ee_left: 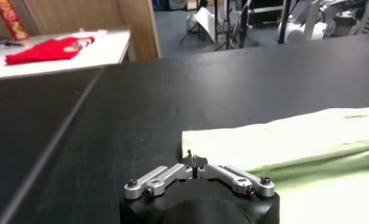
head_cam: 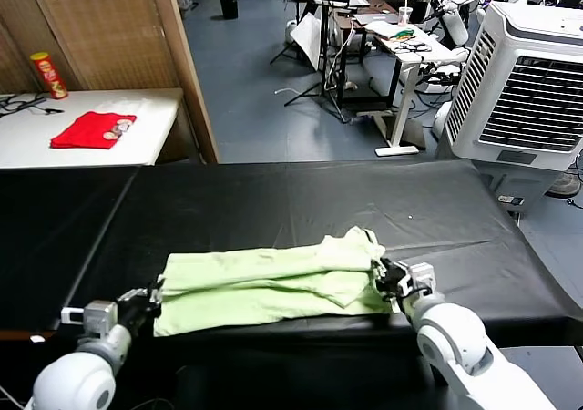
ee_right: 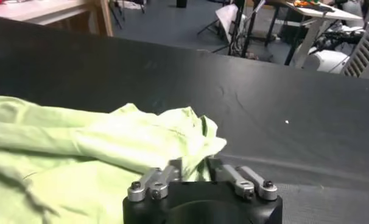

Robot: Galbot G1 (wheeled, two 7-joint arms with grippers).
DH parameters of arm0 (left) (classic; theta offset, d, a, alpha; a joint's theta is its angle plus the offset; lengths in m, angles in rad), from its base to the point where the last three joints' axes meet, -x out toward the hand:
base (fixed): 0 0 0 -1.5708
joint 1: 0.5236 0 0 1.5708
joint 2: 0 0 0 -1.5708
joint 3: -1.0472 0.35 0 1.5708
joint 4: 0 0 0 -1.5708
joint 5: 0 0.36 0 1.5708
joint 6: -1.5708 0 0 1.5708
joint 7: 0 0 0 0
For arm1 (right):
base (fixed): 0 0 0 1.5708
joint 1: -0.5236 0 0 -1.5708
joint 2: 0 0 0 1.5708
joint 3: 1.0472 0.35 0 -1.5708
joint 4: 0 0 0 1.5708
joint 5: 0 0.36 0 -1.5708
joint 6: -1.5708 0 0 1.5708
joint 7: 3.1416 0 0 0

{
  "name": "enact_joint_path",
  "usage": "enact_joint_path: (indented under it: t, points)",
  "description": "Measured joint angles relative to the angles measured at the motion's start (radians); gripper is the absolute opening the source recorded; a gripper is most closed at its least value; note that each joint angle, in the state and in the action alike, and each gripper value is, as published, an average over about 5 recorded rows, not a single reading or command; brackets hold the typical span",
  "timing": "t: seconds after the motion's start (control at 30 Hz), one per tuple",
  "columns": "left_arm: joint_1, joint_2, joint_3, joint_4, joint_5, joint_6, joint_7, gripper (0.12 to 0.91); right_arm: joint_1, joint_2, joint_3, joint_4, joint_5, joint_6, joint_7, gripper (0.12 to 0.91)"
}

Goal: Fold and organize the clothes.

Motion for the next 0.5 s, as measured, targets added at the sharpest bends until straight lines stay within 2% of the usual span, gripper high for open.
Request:
enact_joint_path:
  t: [0.1,0.23,0.37,0.5]
  points:
    - [-0.002,-0.001,-0.006,-0.020,-0.014,-0.005,-0.004,0.619,0.010,0.005,0.016,0.004,-0.017,0.033,-0.001,0.779]
    - [-0.037,0.000,0.003,-0.012,-0.064,-0.026,-0.022,0.772,0.063,0.031,0.002,-0.038,-0.052,0.071,-0.009,0.797]
    - [-0.108,-0.004,0.025,0.043,-0.148,-0.039,-0.049,0.796,0.141,0.067,-0.038,-0.117,-0.065,0.085,-0.026,0.798]
    - [-0.182,-0.012,0.045,0.123,-0.179,-0.046,-0.043,0.798,0.211,0.096,-0.080,-0.210,-0.063,0.091,-0.040,0.798]
